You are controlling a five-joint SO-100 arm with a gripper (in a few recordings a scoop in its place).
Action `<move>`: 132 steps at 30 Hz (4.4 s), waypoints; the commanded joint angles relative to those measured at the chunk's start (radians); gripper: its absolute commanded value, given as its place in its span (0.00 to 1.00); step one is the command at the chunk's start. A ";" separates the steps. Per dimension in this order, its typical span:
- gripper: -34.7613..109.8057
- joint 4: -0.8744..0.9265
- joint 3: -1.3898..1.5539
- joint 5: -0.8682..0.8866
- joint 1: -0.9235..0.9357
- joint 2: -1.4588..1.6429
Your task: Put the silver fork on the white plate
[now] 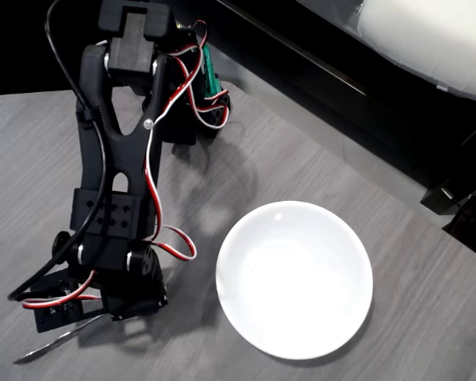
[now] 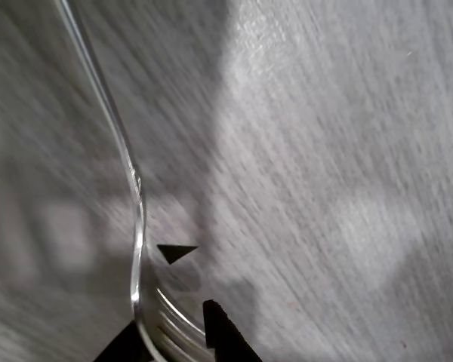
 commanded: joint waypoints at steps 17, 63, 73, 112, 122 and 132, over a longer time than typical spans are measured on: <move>0.42 0.060 -0.040 0.000 0.049 0.298; 0.36 0.005 -0.038 -0.054 0.061 0.031; 0.31 -0.017 -0.041 -0.055 0.041 0.012; 0.24 0.233 -0.110 0.023 -0.123 0.382; 0.24 0.279 -0.110 0.149 -0.400 0.416; 0.24 0.213 -0.117 0.275 -0.696 0.321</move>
